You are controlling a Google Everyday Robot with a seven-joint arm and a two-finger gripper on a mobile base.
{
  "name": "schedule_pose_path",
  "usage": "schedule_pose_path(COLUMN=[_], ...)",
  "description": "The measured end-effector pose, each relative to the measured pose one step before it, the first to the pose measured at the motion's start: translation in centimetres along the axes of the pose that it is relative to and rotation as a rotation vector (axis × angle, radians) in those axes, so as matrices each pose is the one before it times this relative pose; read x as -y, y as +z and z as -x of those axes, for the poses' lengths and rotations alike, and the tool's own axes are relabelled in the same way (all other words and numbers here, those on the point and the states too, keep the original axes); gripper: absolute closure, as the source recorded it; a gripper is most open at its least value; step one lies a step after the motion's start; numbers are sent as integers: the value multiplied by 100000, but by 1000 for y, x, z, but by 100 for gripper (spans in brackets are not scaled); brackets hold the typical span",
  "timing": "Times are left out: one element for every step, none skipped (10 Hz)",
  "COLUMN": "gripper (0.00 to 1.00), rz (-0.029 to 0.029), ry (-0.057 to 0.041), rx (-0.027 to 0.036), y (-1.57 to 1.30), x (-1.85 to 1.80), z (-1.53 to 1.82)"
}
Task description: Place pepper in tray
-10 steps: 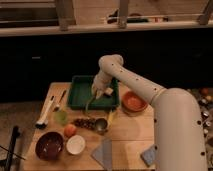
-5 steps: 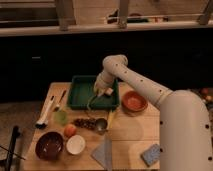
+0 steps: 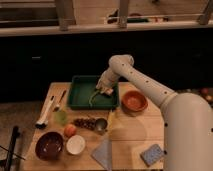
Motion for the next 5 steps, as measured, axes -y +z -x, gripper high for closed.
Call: schedule_pose_path(gripper=[100,100,100,100,100], rz=[-974,-677,-298,-106,34], ry=[834,525,889,590,431], rx=[962,1305,1836,944,1367], y=[122,248,422,211,410], x=[175,264,155,191,219], z=[-381,-236,-545,-512,-250])
